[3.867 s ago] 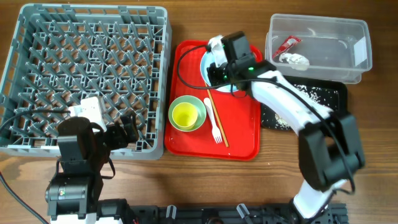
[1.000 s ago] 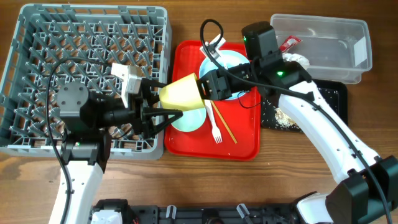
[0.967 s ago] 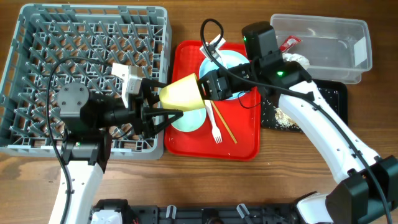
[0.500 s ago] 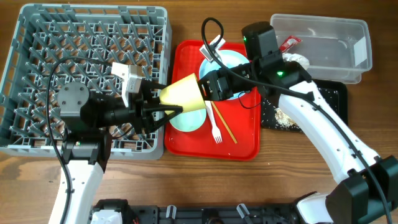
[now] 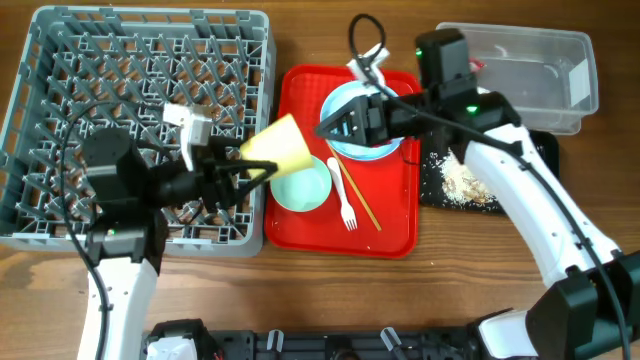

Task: Sort waste into correct bins and load items into the dishwasher rack
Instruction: 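Place the yellow cup into the dish rack with the left gripper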

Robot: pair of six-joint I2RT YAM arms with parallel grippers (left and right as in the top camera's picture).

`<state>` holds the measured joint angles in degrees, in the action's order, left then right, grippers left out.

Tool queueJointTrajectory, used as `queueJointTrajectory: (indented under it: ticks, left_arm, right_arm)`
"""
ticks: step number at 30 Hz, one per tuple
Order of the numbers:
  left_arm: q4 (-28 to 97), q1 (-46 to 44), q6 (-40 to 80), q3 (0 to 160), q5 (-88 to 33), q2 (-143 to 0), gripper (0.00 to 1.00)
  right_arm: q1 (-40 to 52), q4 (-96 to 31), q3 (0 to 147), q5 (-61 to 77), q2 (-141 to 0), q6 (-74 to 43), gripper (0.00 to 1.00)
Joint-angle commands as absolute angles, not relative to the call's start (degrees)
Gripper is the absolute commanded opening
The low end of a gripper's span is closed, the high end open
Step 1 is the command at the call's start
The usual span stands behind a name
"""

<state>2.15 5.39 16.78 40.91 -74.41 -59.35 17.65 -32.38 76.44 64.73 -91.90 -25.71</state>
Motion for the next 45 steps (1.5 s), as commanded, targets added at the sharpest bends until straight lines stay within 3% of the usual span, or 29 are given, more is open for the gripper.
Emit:
queueJointTrajectory:
  ticks: [1, 4, 5, 8, 15, 19, 31, 33, 34, 35, 36, 39, 42, 45]
  left_arm:
    - [12.6, 8.4, 10.2, 41.1, -55.7, -59.2, 0.39]
    - [18.9, 10.7, 10.3, 41.2, -45.2, -58.7, 0.08]
    - [20.8, 11.8, 10.3, 41.6, -44.1, -58.1, 0.04]
    - [28.3, 15.4, 10.3, 45.2, -41.7, -56.4, 0.04]
    - [54.0, 21.3, 10.3, 61.1, -15.0, -57.6, 0.04]
    - [57.1, 21.3, 10.2, 61.2, -8.2, -60.9, 0.04]
    - [55.0, 21.2, 10.3, 61.2, -9.4, -82.8, 0.05]
    - [54.4, 21.2, 10.3, 61.2, -11.1, -84.9, 0.31]
    - [54.2, 21.2, 10.3, 61.2, -12.1, -85.5, 0.52]
    - [54.2, 21.2, 10.3, 61.2, -12.8, -85.9, 0.87]
    - [54.1, 21.2, 10.3, 61.2, -13.3, -85.9, 1.00]
    - [53.4, 21.2, 10.3, 61.3, -14.3, -84.4, 1.00]
    - [53.4, 21.2, 10.7, 63.5, -14.8, -80.8, 1.00]
    - [53.4, 20.7, 10.9, 66.7, -17.1, -75.6, 1.00]
  right_arm:
    - [16.6, -37.1, 76.5, 44.8, -92.7, -22.1, 0.49]
    - [16.6, -42.7, 76.5, 36.6, -92.5, -18.8, 0.49]
    - [16.5, -44.0, 76.5, 34.7, -92.3, -17.8, 0.48]
    - [14.8, -50.5, 77.2, 27.0, -90.4, -15.2, 0.47]
    - [5.6, -65.6, 82.0, 18.3, -85.8, -8.9, 0.46]
    - [4.3, -66.7, 82.1, 17.8, -85.7, -7.3, 0.47]
    - [4.3, -66.8, 82.1, 17.8, -85.8, -6.6, 0.47]
    - [4.3, -66.8, 82.1, 17.8, -85.8, -6.6, 0.47]
    - [4.3, -66.8, 82.1, 17.8, -85.8, -6.5, 0.47]
    - [4.3, -66.9, 82.1, 17.8, -85.8, -6.5, 0.47]
    - [4.3, -67.0, 82.1, 17.8, -85.8, -6.5, 0.47]
    - [4.3, -67.2, 82.1, 17.8, -85.8, -6.6, 0.48]
    - [4.3, -67.3, 82.1, 18.0, -85.8, -6.6, 0.72]
    - [4.3, -67.4, 82.1, 18.0, -85.8, -6.6, 0.79]
